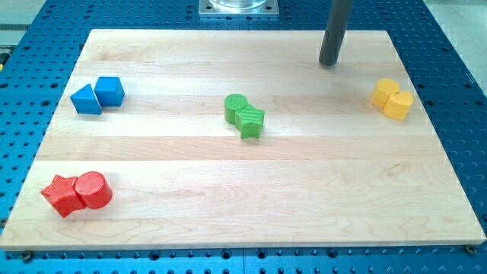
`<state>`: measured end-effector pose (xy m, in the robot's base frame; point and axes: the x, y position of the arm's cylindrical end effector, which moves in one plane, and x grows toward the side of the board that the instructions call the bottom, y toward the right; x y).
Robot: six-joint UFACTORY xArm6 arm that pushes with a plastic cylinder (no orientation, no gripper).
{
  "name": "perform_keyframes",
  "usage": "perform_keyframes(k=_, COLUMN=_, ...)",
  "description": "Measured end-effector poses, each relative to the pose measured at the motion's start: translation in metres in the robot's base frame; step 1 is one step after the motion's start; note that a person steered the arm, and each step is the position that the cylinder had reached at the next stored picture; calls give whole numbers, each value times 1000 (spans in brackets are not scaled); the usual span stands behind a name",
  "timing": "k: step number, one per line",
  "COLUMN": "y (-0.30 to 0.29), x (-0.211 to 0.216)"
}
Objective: Place your arm at the center left of the board
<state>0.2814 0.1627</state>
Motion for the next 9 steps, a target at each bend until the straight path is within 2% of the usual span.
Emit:
perform_keyframes(k=3, y=0, x=0)
perform_keyframes(k=5, y=-57, x=32)
perform_keyframes(k=9, y=-57, x=32)
